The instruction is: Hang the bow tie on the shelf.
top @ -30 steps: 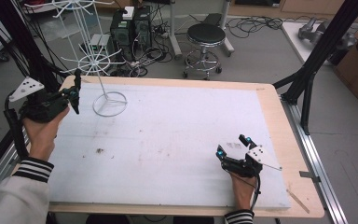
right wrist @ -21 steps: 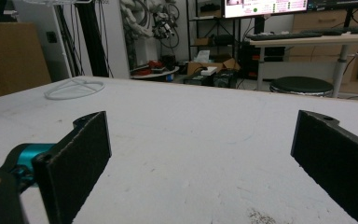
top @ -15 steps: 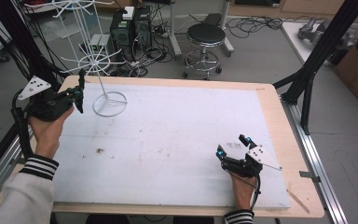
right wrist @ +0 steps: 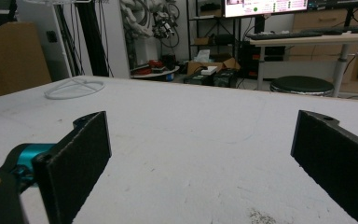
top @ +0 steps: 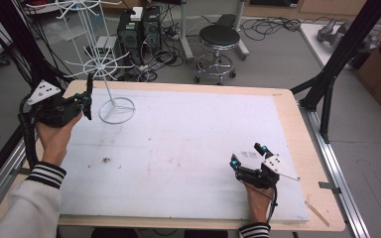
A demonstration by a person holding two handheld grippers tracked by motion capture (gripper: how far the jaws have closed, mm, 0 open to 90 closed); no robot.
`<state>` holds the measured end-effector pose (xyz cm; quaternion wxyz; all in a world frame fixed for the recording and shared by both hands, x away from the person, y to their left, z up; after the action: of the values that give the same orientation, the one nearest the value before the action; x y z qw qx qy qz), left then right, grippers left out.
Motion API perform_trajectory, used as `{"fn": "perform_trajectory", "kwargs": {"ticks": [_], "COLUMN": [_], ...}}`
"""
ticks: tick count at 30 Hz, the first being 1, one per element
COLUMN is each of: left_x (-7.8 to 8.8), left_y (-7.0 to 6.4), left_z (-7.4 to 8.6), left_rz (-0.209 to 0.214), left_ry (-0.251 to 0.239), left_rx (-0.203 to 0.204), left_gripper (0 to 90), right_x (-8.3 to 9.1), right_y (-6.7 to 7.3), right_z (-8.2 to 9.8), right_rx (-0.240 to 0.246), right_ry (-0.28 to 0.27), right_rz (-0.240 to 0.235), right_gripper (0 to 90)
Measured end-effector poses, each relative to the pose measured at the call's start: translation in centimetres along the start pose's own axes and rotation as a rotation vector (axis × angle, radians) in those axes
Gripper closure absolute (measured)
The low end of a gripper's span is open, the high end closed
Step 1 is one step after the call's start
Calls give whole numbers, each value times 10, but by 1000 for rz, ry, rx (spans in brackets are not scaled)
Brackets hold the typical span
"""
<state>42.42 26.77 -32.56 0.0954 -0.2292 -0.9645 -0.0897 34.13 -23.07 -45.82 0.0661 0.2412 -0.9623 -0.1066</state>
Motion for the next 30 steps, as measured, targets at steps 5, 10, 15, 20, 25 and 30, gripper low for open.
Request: {"fn": "perform_trajectory", "kwargs": {"ticks": [5, 10, 15, 20, 25, 30], "left_x": [-4, -9, -13, -15, -17, -17], "left_y": [1, 1, 1, 2, 3, 4], "left_z": [3, 7, 11, 15, 21, 26], "left_rz": [-2, 3, 4, 7, 16, 23], "left_ry": [17, 31, 43, 52, 49, 53], "left_rx": [-6, -4, 1, 10, 31, 34], "left_gripper": [872, 872, 872, 872, 871, 872], "right_x": [0, 0, 0, -1, 0, 0], "right_y": [0, 0, 0, 0, 0, 1], "right_z": [0, 1, 1, 0, 0, 1], "right_rx": [-2, -2, -2, 5, 6, 8], "right_ry": [4, 8, 9, 6, 8, 12], "right_rz": [-1, 0, 1, -1, 0, 1], "right_gripper": [37, 37, 38, 37, 37, 37]}}
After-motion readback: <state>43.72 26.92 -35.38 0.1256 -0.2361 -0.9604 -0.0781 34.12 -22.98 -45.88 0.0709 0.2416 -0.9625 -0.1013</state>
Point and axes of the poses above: each handheld gripper's, and its own axes: x roughly backward along the jaws, z roughly out of its underside, y roughly to its left, the point moved 7 cm from there along -x, roughly forward along the jaws, and after that the axes turned 9 degrees about -x, right-handed, at the moved point
